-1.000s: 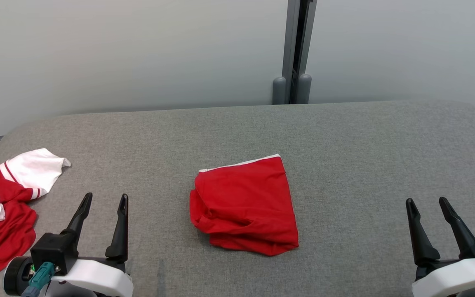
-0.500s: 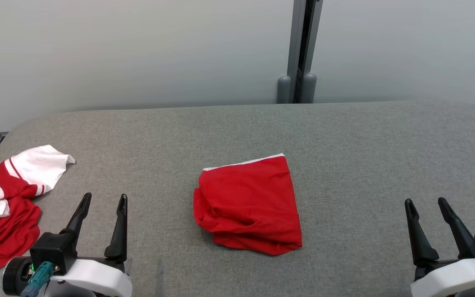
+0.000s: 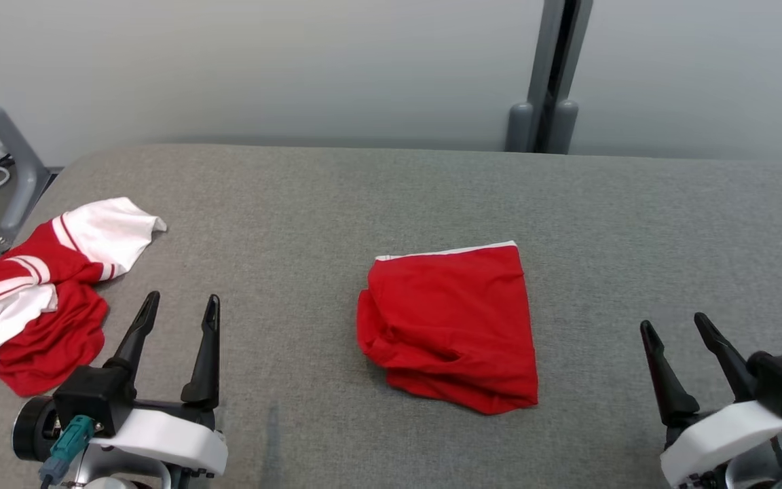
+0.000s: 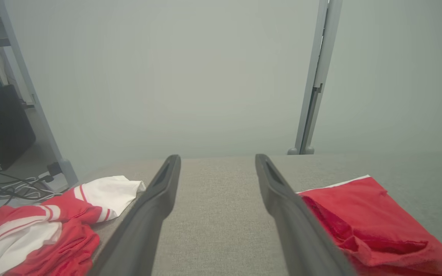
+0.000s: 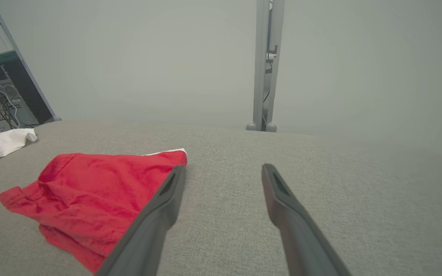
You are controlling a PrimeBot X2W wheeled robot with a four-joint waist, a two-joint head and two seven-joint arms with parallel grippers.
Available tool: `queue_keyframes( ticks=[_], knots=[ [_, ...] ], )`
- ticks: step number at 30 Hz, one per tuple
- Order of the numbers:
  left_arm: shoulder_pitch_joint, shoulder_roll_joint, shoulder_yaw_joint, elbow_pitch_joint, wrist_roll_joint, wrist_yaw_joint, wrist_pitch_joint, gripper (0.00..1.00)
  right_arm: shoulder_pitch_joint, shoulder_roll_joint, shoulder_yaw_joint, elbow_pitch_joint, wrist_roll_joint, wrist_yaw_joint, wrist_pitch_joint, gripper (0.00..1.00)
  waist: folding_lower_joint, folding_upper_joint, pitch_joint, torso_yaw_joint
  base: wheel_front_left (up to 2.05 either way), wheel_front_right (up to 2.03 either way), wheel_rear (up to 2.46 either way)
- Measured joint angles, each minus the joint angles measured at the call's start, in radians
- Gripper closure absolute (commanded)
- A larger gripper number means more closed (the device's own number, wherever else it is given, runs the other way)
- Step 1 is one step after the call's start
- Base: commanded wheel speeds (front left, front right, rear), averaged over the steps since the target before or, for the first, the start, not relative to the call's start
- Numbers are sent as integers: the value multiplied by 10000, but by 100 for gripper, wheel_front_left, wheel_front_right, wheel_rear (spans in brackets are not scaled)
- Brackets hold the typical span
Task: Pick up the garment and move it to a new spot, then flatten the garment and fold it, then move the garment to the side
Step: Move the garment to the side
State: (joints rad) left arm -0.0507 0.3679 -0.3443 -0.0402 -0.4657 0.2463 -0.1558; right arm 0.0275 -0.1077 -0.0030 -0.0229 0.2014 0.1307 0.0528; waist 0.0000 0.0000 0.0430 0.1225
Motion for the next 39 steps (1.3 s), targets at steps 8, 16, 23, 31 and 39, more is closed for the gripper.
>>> queue_keyframes(
  ticks=[8, 16, 23, 31, 39],
  knots=[
    [-568, -240, -144, 341, -19, -234, -299, 0, -1160, -748, 1476, 2052, 364, 0, 115, 0, 0, 0, 665, 884, 0, 0, 0],
    [-954, -594, -291, 813, -33, -360, -598, 0, -2230, -892, 2807, 4044, 926, 0, 0, 0, 0, 0, 1332, 1520, 0, 0, 0],
    [-1132, -669, -255, 1135, -52, -443, -750, 0, -2705, -857, 3613, 4821, 1714, -15, 428, 53, 1, 0, 1526, 1625, 0, 0, 0],
    [-1237, -662, -192, 1218, -56, -474, -867, 0, -2740, -798, 3728, 4464, 1833, 6, 399, 100, 0, 0, 1510, 1237, 0, 0, 0],
    [-1215, -483, -157, 1129, -44, -472, -859, 0, -2369, -972, 3438, 3221, 1260, 2, 606, 100, 0, 0, 1437, 176, 0, 0, 0]
  ],
)
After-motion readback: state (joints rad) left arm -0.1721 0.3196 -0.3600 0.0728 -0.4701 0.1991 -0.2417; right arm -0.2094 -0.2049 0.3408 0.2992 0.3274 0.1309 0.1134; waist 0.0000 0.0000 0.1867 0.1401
